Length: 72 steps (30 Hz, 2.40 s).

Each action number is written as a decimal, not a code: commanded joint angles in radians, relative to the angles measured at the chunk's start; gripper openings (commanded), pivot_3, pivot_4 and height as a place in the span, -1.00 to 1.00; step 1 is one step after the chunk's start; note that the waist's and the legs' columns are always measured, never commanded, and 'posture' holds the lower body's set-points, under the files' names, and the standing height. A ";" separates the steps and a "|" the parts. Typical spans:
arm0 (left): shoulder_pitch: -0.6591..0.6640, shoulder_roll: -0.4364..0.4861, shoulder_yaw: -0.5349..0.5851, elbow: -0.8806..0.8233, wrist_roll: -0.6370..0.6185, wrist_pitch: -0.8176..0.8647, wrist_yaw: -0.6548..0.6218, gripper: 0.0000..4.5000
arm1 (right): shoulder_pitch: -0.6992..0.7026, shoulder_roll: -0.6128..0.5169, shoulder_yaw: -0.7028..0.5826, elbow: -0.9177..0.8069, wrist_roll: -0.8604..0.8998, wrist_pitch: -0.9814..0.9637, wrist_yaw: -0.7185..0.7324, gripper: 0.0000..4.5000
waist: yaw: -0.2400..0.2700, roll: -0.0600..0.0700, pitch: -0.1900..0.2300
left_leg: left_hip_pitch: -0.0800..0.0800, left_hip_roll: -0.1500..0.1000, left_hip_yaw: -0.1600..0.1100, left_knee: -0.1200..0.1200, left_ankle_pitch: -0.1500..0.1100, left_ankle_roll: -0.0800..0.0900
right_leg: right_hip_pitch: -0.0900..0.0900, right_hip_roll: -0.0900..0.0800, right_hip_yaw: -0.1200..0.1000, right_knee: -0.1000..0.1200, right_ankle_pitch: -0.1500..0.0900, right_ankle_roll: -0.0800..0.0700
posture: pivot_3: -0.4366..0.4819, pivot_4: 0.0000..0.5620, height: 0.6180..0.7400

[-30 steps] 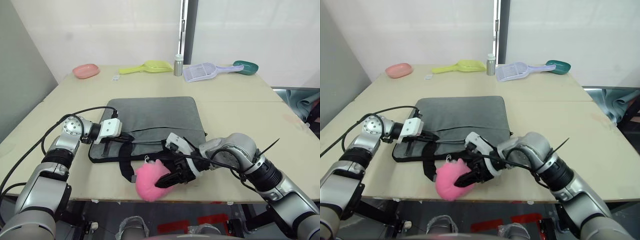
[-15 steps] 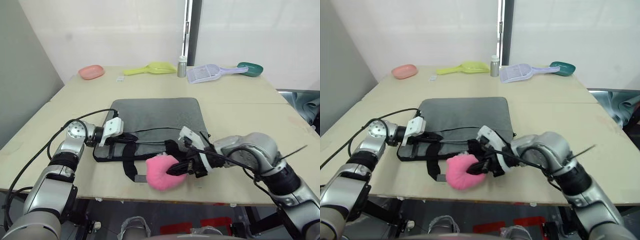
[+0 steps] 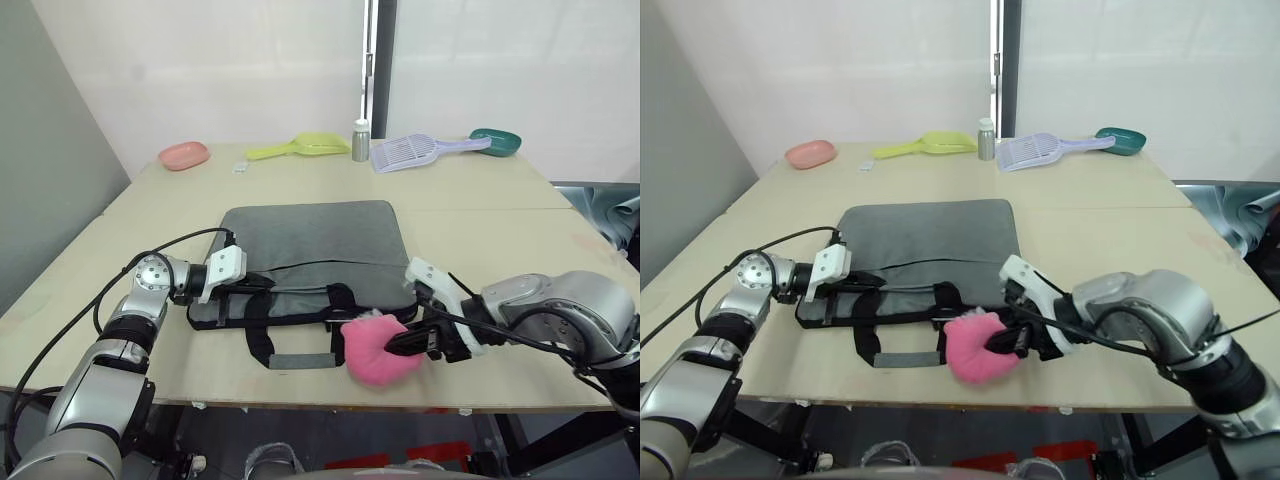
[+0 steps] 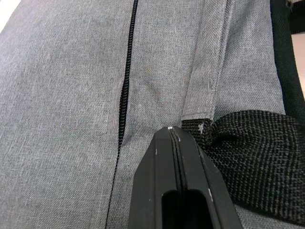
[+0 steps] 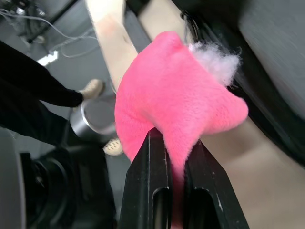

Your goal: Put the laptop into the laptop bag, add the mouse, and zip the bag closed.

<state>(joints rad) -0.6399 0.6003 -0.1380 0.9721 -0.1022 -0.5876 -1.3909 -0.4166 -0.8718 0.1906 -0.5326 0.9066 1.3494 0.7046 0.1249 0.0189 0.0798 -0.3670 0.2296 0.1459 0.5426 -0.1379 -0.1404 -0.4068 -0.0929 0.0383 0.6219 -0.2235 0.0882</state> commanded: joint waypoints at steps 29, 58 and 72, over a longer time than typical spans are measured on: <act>0.183 0.010 -0.110 -0.099 0.091 0.165 -0.047 -1.00 | -0.418 -0.059 0.391 0.885 -1.129 -0.958 0.277 -1.00 | -0.035 0.002 -0.003 | -0.002 -0.007 0.011 -0.006 -0.001 0.006 | -0.004 -0.003 0.012 -0.010 -0.002 0.003 | -0.05 -0.47 1.00; 0.255 -0.014 -0.118 -0.178 0.073 0.209 -0.039 -1.00 | -0.650 0.428 0.211 1.236 -1.265 -1.043 0.000 -1.00 | -0.031 0.004 -0.004 | -0.002 -0.005 0.019 -0.013 -0.002 0.009 | -0.009 -0.003 0.013 -0.012 0.001 -0.007 | -0.05 -0.47 1.00; 0.222 -0.012 -0.090 -0.210 0.041 0.238 -0.037 -1.00 | -0.458 0.325 0.106 0.894 -1.128 -0.724 0.244 0.40 | -0.026 0.004 -0.003 | -0.001 -0.004 0.020 -0.015 -0.002 0.009 | -0.008 -0.003 0.013 -0.014 0.001 -0.006 | -0.05 -0.47 1.00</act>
<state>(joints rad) -0.5004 0.6176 -0.1191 0.6942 -0.1580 -0.4155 -1.3924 -0.8723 -0.5339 0.3269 0.4164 -0.2487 0.5947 0.9210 0.0989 0.0225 0.0764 -0.3686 0.2252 0.1660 0.5276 -0.1402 -0.1309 -0.4151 -0.0958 0.0514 0.6082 -0.2229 0.0825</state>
